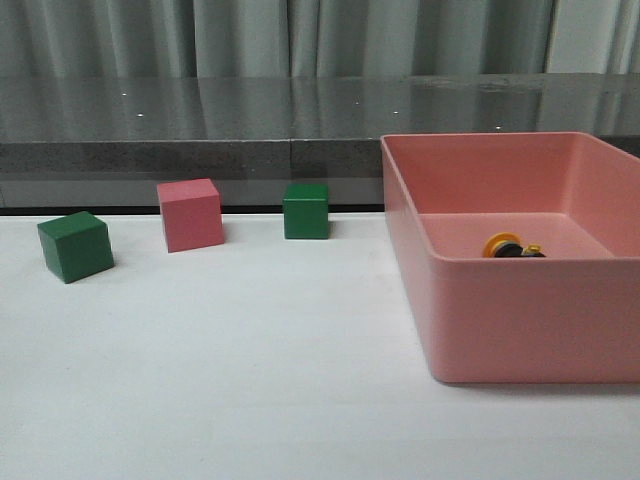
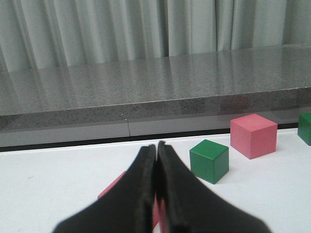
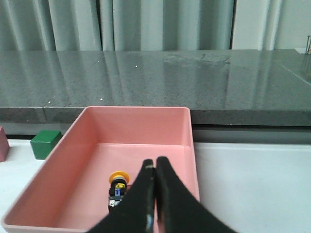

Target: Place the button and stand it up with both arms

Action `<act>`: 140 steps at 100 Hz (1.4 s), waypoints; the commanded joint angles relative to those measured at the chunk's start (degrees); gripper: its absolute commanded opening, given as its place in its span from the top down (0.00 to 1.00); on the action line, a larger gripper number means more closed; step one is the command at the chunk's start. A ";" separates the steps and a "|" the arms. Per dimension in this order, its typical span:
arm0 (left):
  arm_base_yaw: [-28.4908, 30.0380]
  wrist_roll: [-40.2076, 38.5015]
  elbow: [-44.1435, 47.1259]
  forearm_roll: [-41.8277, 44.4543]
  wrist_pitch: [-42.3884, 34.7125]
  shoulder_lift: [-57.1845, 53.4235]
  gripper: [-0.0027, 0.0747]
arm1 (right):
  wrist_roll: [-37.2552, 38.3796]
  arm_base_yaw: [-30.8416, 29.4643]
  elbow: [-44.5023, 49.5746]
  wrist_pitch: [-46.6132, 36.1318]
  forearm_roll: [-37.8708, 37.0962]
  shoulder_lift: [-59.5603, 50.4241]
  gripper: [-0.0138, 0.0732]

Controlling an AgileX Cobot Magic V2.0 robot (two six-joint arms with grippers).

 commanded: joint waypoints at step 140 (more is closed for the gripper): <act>0.07 -0.48 2.60 -0.52 -4.38 0.60 0.99 | -6.83 9.74 -63.97 31.13 3.09 101.64 0.36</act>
